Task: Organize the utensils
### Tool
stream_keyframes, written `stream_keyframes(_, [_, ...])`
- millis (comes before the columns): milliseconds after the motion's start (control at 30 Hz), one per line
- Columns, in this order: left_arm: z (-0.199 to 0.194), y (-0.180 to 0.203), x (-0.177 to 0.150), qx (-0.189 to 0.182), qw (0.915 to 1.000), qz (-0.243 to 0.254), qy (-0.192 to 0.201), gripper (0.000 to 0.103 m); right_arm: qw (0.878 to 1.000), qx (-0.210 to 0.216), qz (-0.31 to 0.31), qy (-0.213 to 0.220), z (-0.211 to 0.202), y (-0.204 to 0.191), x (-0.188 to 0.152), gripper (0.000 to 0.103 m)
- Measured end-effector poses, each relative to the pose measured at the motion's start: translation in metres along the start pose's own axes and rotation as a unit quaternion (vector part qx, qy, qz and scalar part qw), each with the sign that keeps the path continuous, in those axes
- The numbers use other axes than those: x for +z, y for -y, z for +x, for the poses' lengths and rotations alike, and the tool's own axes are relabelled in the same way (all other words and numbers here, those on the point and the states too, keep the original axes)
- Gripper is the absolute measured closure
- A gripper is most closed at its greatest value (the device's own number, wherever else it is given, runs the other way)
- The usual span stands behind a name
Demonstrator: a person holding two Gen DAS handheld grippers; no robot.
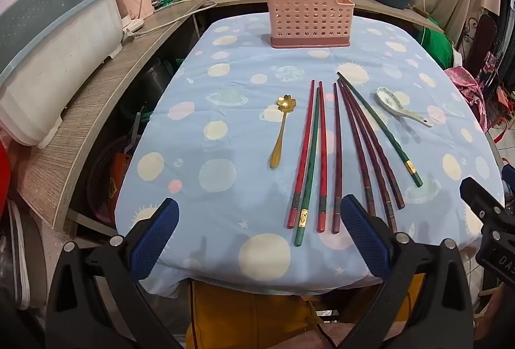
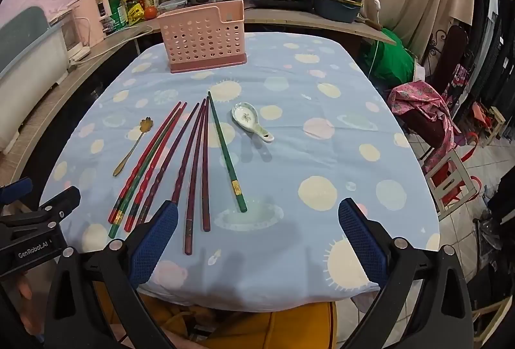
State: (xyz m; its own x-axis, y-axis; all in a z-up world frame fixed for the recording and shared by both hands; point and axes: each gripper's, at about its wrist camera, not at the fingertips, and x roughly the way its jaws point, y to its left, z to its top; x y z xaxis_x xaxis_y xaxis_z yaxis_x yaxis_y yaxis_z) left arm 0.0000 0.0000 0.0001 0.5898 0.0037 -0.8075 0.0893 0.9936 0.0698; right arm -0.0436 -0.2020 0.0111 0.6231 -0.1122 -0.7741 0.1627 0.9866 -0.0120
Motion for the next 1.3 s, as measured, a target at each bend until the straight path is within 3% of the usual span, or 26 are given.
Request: stream_keyframes(1300, [0.005,0.006,0.013,0.014,0.9997,0.021,0.005,0.007,1.0,-0.001,0.007,0.001,0.006,0.001,0.01,0.007])
